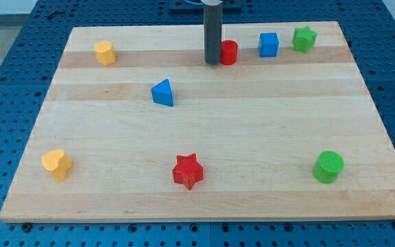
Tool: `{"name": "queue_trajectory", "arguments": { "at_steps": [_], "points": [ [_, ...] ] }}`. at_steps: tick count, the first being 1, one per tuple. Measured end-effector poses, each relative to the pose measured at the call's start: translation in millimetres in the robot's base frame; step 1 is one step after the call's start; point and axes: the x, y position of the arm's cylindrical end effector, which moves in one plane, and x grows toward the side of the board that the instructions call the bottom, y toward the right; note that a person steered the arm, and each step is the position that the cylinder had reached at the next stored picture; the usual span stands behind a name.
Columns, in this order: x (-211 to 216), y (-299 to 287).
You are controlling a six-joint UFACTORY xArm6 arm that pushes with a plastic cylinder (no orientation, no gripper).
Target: Push green star towards blue cube
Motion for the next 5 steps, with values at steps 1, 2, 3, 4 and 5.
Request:
{"name": "queue_trajectory", "arguments": {
  "at_steps": [1,2,3,4,5],
  "points": [
    [21,-11],
    [39,-73],
    [52,-143],
    [52,-174],
    [52,-174]
  ]
}}
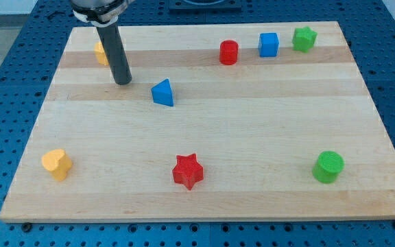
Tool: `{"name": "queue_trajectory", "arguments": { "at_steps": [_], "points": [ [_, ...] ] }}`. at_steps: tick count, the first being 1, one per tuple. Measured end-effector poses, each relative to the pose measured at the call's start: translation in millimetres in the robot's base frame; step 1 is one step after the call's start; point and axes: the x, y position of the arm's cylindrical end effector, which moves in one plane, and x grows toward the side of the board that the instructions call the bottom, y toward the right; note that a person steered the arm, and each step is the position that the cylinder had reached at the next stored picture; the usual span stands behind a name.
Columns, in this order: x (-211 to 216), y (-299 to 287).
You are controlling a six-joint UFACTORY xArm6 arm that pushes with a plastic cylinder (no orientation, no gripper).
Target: Push green star towards blue cube
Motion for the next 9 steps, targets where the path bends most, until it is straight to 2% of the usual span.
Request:
{"name": "queue_trajectory", "arguments": {
  "at_steps": [1,3,4,6,8,9],
  "points": [
    [6,17],
    [5,176],
    [5,277],
    [-52,412],
    [-116,428],
    [-120,374]
  ]
}}
